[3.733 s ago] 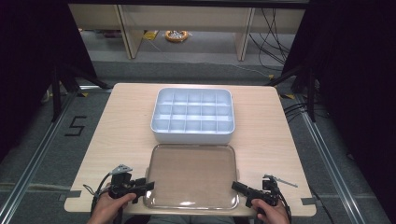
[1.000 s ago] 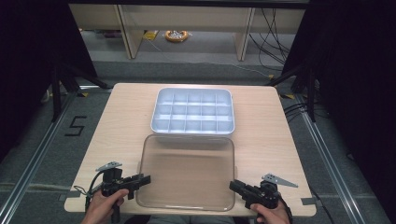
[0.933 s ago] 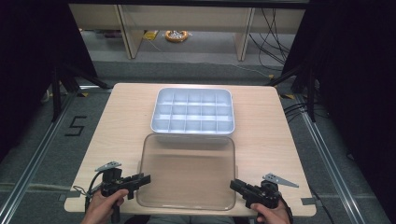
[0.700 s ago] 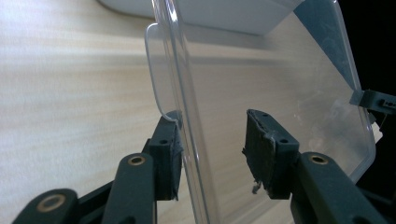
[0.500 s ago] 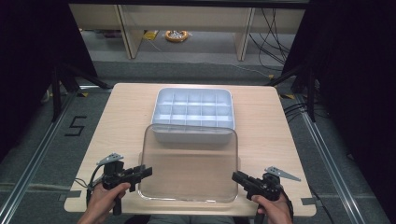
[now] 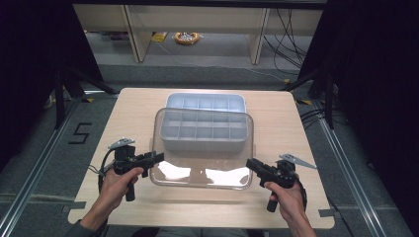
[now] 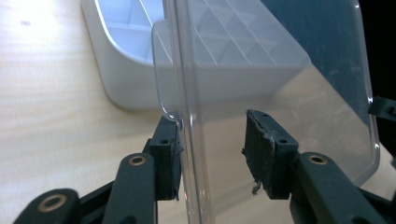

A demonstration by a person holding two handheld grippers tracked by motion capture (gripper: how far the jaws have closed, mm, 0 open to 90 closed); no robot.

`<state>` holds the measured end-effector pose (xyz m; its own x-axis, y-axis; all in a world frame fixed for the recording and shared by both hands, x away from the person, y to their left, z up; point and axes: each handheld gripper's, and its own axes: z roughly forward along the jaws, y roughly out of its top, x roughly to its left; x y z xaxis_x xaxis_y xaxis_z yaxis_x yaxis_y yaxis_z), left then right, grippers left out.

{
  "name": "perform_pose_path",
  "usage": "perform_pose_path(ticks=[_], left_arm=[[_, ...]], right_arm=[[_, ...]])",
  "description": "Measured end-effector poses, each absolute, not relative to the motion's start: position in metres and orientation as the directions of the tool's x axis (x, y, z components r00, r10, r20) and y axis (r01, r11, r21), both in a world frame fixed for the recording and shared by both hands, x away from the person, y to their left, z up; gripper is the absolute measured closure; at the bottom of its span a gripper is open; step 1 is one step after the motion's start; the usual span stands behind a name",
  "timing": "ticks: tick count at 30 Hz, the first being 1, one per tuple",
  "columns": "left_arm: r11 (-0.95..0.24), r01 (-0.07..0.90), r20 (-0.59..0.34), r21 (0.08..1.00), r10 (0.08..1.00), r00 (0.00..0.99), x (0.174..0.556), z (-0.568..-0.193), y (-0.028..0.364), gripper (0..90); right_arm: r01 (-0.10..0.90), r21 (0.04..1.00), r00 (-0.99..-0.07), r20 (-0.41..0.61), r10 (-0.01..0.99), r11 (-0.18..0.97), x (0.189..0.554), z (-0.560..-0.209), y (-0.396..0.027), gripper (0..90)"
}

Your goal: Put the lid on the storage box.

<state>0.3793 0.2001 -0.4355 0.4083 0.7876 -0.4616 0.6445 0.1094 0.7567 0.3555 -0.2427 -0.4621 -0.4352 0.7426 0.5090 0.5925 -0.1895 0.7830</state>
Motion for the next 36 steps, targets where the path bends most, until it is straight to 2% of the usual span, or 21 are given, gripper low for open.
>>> perform_pose_path(ticks=[1,2,4,7,8,11,16,18,19,23,24,32,34,36], left_arm=[[0.109,0.644,-0.465,0.757,0.782,0.414,0.384,-0.433,0.201,56.9],[0.109,0.640,-0.461,0.761,0.785,0.414,0.388,-0.431,0.200,56.9],[0.126,0.635,-0.467,0.762,0.786,0.404,0.397,-0.426,0.198,56.9],[0.138,0.625,-0.467,0.769,0.788,0.400,0.412,-0.418,0.196,56.9],[0.140,0.621,-0.467,0.771,0.788,0.401,0.417,-0.416,0.196,56.9],[0.164,0.618,-0.479,0.769,0.787,0.387,0.433,-0.410,0.194,56.8],[0.195,0.612,-0.492,0.767,0.791,0.364,0.459,-0.404,0.190,56.5],[0.212,0.611,-0.501,0.763,0.790,0.353,0.469,-0.404,0.188,56.5],[0.212,0.612,-0.500,0.762,0.793,0.348,0.478,-0.403,0.187,56.4],[0.223,0.612,-0.504,0.759,0.796,0.335,0.490,-0.404,0.185,56.4],[0.226,0.612,-0.506,0.758,0.796,0.332,0.493,-0.404,0.185,56.4],[0.262,0.631,-0.532,0.730,0.798,0.283,0.513,-0.417,0.183,56.4],[0.266,0.640,-0.537,0.721,0.799,0.272,0.517,-0.421,0.182,56.4],[0.270,0.644,-0.539,0.716,0.800,0.263,0.520,-0.423,0.181,56.3]], right_arm=[[0.585,0.790,-0.435,0.499,0.750,-0.186,0.361,-0.460,-0.243,71.0],[0.610,0.762,-0.412,0.539,0.735,-0.216,0.363,-0.454,-0.240,71.0],[0.571,0.796,-0.428,0.497,0.755,-0.201,0.380,-0.448,-0.241,70.8],[0.562,0.801,-0.421,0.493,0.762,-0.207,0.390,-0.441,-0.241,70.8],[0.575,0.782,-0.393,0.521,0.758,-0.240,0.399,-0.434,-0.239,70.8],[0.528,0.822,-0.415,0.469,0.779,-0.213,0.416,-0.427,-0.241,70.8],[0.545,0.802,-0.380,0.495,0.781,-0.243,0.434,-0.417,-0.238,70.2],[0.531,0.811,-0.375,0.486,0.790,-0.246,0.451,-0.417,-0.239,70.2],[0.549,0.791,-0.351,0.511,0.785,-0.270,0.453,-0.415,-0.237,69.8],[0.536,0.805,-0.350,0.485,0.801,-0.254,0.466,-0.418,-0.238,69.3],[0.562,0.778,-0.326,0.519,0.790,-0.279,0.467,-0.417,-0.236,69.3],[0.583,0.753,-0.268,0.532,0.803,-0.305,0.490,-0.428,-0.230,67.5],[0.565,0.778,-0.283,0.497,0.820,-0.276,0.495,-0.431,-0.232,67.3],[0.584,0.749,-0.252,0.534,0.807,-0.312,0.497,-0.432,-0.229,67.3]])
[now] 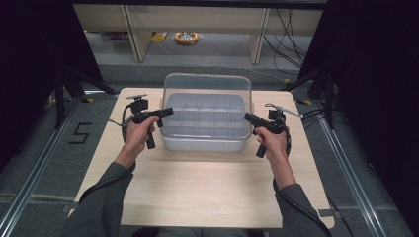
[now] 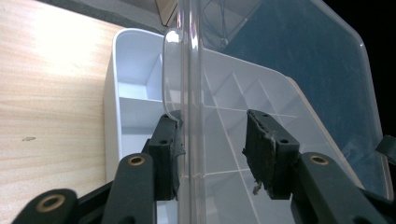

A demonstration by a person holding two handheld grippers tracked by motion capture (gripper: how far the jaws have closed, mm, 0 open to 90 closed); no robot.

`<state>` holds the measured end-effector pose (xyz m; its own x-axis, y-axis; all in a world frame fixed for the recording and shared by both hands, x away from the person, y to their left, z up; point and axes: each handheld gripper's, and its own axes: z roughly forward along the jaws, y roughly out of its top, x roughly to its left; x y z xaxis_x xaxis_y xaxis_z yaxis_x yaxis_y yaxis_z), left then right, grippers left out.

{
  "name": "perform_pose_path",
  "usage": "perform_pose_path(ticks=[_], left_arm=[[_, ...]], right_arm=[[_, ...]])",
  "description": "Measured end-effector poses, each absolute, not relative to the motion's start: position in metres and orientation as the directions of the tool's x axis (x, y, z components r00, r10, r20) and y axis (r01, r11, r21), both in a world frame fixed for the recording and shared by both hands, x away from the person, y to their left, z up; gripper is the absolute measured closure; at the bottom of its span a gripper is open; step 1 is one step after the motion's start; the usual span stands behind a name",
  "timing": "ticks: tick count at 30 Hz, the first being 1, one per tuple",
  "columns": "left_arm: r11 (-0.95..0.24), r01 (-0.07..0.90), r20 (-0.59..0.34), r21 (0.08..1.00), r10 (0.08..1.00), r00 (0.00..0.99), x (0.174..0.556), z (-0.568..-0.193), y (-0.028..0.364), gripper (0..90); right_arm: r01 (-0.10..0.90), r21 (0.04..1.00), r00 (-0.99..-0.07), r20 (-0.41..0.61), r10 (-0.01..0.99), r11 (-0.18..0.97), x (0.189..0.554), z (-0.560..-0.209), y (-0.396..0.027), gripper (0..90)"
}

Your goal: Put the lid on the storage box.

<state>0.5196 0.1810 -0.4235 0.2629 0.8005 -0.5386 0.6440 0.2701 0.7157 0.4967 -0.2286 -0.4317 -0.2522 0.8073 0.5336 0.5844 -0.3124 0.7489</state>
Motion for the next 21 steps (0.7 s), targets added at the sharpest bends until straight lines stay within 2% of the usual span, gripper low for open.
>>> perform_pose_path(ticks=[1,4,8,9,11,12,14,16,17,18,21], left_arm=[[0.267,0.648,-0.538,0.713,0.801,0.262,0.521,-0.424,0.181,56.3],[0.267,0.652,-0.538,0.709,0.803,0.256,0.523,-0.427,0.182,56.3],[0.272,0.659,-0.540,0.701,0.806,0.243,0.526,-0.431,0.183,56.2],[0.269,0.662,-0.541,0.699,0.805,0.243,0.527,-0.432,0.184,56.3],[0.271,0.670,-0.543,0.691,0.807,0.234,0.529,-0.436,0.183,56.1],[0.267,0.674,-0.540,0.689,0.809,0.233,0.529,-0.437,0.183,56.0],[0.275,0.675,-0.547,0.685,0.805,0.228,0.531,-0.440,0.184,56.1],[0.277,0.676,-0.547,0.683,0.807,0.222,0.531,-0.442,0.184,56.0],[0.281,0.675,-0.548,0.682,0.807,0.218,0.532,-0.444,0.184,56.0],[0.280,0.679,-0.549,0.678,0.808,0.215,0.532,-0.445,0.184,55.9],[0.281,0.684,-0.551,0.673,0.807,0.211,0.533,-0.448,0.185,55.2]], right_arm=[[0.569,0.775,-0.274,0.495,0.825,-0.275,0.501,-0.436,-0.231,67.1],[0.569,0.775,-0.268,0.491,0.829,-0.275,0.503,-0.438,-0.230,67.0],[0.589,0.757,-0.247,0.501,0.830,-0.282,0.506,-0.442,-0.226,66.0],[0.614,0.723,-0.213,0.538,0.815,-0.316,0.505,-0.441,-0.222,65.9],[0.625,0.708,-0.195,0.550,0.812,-0.329,0.506,-0.445,-0.220,65.2],[0.596,0.754,-0.234,0.491,0.840,-0.275,0.509,-0.450,-0.224,64.8],[0.599,0.751,-0.234,0.497,0.835,-0.279,0.510,-0.451,-0.224,64.5],[0.639,0.696,-0.183,0.552,0.814,-0.328,0.508,-0.454,-0.219,63.1],[0.639,0.696,-0.183,0.552,0.814,-0.328,0.508,-0.454,-0.219,63.1],[0.609,0.740,-0.220,0.505,0.835,-0.287,0.511,-0.458,-0.222,62.7],[0.628,0.709,-0.195,0.543,0.817,-0.321,0.510,-0.458,-0.218,62.8]])
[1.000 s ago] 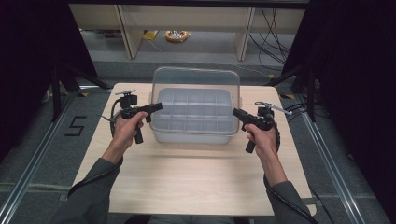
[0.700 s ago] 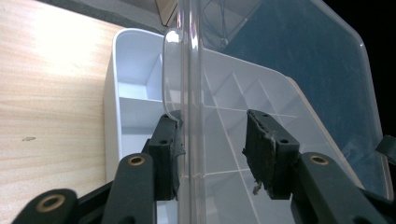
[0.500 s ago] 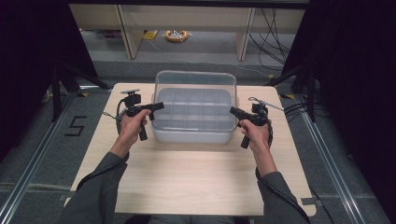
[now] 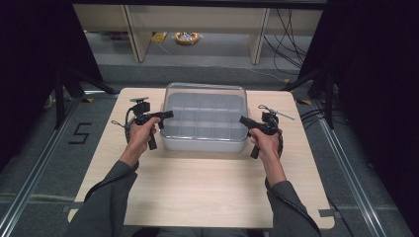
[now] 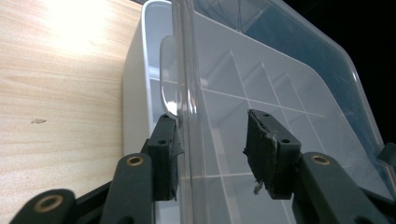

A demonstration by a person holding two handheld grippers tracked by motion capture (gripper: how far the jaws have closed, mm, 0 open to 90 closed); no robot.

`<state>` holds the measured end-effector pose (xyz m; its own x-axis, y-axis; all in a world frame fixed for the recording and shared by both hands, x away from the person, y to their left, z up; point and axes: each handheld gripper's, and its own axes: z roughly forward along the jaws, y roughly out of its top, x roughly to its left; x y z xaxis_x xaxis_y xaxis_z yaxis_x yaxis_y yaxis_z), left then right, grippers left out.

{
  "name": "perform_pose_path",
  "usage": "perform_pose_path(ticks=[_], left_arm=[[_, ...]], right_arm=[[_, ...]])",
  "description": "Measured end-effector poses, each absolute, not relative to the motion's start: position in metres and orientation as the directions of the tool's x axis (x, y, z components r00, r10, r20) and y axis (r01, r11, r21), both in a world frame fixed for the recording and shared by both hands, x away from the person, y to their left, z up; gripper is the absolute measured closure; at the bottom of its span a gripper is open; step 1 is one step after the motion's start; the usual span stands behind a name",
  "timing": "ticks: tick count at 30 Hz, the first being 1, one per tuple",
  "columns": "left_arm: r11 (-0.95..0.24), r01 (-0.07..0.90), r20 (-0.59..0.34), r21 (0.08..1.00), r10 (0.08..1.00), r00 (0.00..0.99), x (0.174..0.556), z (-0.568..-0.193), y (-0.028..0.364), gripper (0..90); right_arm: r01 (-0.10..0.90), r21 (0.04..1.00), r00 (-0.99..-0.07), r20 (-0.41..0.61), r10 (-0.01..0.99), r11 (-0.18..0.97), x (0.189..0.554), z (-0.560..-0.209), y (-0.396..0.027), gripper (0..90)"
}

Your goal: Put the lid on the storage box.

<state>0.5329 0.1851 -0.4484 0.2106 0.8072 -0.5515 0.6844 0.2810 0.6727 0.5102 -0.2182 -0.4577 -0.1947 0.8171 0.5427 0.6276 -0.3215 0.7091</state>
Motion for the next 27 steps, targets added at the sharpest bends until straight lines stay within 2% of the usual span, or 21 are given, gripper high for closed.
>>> perform_pose_path(ticks=[4,5,9,10,12,13,16,17,21,26,27], left_arm=[[0.283,0.683,-0.551,0.674,0.808,0.209,0.5329,-0.4518,0.1848,54.4],[0.280,0.681,-0.547,0.676,0.810,0.210,0.5329,-0.4523,0.1837,54.2],[0.258,0.683,-0.531,0.683,0.818,0.221,0.5327,-0.4521,0.1816,52.8],[0.254,0.681,-0.525,0.687,0.821,0.224,0.5325,-0.4527,0.1810,52.6],[0.246,0.682,-0.519,0.689,0.824,0.227,0.5323,-0.4537,0.1802,51.9],[0.251,0.681,-0.522,0.688,0.823,0.224,0.5325,-0.4542,0.1796,51.9],[0.250,0.675,-0.516,0.694,0.826,0.225,0.5327,-0.4547,0.1780,51.5],[0.244,0.681,-0.515,0.691,0.827,0.227,0.5325,-0.4540,0.1783,51.4],[0.234,0.677,-0.501,0.697,0.835,0.227,0.5315,-0.4518,0.1769,50.3],[0.231,0.676,-0.496,0.700,0.838,0.228,0.5297,-0.4520,0.1775,50.1],[0.230,0.672,-0.494,0.704,0.838,0.231,0.5291,-0.4524,0.1775,49.7]], right_arm=[[0.641,0.695,-0.180,0.548,0.817,-0.326,0.5103,-0.4556,-0.2157,62.7],[0.610,0.741,-0.222,0.499,0.838,-0.280,0.5132,-0.4588,-0.2197,62.7],[0.606,0.743,-0.225,0.503,0.835,-0.284,0.5133,-0.4590,-0.2207,62.6],[0.623,0.714,-0.191,0.533,0.824,-0.318,0.5112,-0.4568,-0.2182,62.7],[0.617,0.720,-0.196,0.530,0.825,-0.316,0.5106,-0.4575,-0.2193,62.7],[0.593,0.752,-0.221,0.496,0.840,-0.288,0.5120,-0.4596,-0.2217,62.6],[0.597,0.751,-0.222,0.493,0.841,-0.283,0.5112,-0.4599,-0.2226,62.5],[0.617,0.716,-0.187,0.536,0.823,-0.326,0.5087,-0.4575,-0.2190,62.3],[0.616,0.724,-0.193,0.520,0.832,-0.310,0.5088,-0.4567,-0.2177,60.7],[0.612,0.748,-0.208,0.467,0.859,-0.258,0.5093,-0.4544,-0.2135,57.6],[0.593,0.779,-0.236,0.411,0.881,-0.205,0.5108,-0.4545,-0.2138,56.4]])
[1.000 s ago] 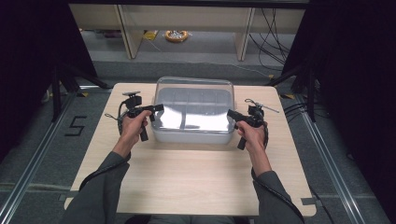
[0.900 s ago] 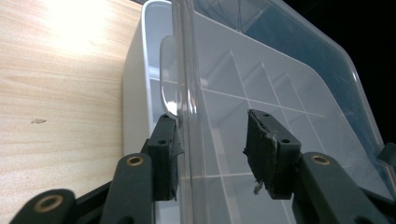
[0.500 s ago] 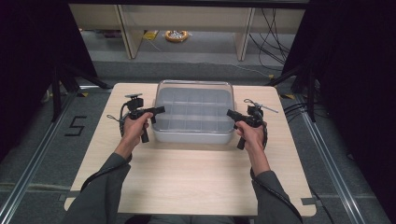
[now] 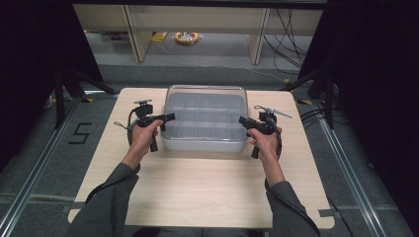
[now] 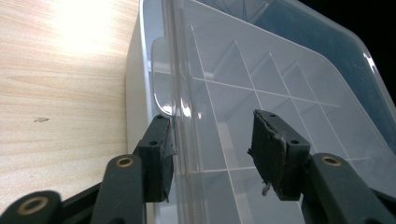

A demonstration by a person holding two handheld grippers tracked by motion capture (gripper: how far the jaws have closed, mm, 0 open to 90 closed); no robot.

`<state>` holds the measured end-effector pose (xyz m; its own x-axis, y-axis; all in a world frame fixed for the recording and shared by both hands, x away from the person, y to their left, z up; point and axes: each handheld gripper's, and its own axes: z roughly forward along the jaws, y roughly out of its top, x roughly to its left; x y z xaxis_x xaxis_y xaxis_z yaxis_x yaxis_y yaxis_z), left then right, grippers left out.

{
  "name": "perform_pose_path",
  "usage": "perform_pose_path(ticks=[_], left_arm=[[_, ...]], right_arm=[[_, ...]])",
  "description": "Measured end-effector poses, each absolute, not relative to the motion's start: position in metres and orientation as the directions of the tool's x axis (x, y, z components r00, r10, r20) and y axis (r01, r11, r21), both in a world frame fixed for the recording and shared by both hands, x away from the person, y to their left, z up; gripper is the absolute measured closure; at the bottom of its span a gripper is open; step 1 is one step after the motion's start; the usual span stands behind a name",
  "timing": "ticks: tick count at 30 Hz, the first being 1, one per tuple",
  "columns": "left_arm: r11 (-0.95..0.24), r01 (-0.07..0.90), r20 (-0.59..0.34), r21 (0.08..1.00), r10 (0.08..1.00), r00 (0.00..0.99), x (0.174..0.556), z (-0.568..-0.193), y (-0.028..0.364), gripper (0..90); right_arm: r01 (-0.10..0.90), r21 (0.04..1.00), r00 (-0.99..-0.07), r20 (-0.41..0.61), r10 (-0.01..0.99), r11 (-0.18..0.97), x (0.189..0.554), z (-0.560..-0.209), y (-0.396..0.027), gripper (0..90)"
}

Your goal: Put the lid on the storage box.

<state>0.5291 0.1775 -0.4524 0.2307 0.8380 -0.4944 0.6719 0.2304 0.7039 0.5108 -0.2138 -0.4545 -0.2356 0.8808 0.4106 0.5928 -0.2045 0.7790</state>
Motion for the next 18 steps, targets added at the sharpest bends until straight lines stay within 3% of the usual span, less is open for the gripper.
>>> perform_pose_path(ticks=[3,4,5,6,10,12,18], left_arm=[[0.229,0.672,-0.493,0.704,0.839,0.231,0.529,-0.452,0.177,49.7],[0.227,0.674,-0.492,0.703,0.840,0.229,0.529,-0.452,0.176,49.0],[0.230,0.673,-0.492,0.703,0.840,0.228,0.529,-0.452,0.175,49.0],[0.231,0.673,-0.491,0.702,0.842,0.224,0.529,-0.452,0.174,48.8],[0.242,0.660,-0.488,0.711,0.846,0.216,0.527,-0.452,0.172,45.7],[0.242,0.661,-0.489,0.711,0.845,0.216,0.527,-0.454,0.172,47.8],[0.254,0.668,-0.496,0.700,0.845,0.199,0.527,-0.454,0.171,47.0]], right_arm=[[0.606,0.765,-0.219,0.422,0.880,-0.216,0.510,-0.453,-0.212,56.2],[0.664,0.685,-0.144,0.511,0.848,-0.300,0.507,-0.447,-0.206,56.1],[0.664,0.685,-0.144,0.511,0.848,-0.300,0.507,-0.447,-0.206,56.1],[0.596,0.777,-0.227,0.407,0.885,-0.205,0.513,-0.454,-0.214,55.8],[0.605,0.782,-0.225,0.349,0.910,-0.151,0.514,-0.457,-0.213,55.3],[0.611,0.762,-0.197,0.408,0.891,-0.214,0.512,-0.459,-0.211,55.7],[0.615,0.762,-0.196,0.397,0.897,-0.203,0.512,-0.458,-0.211,55.8]])
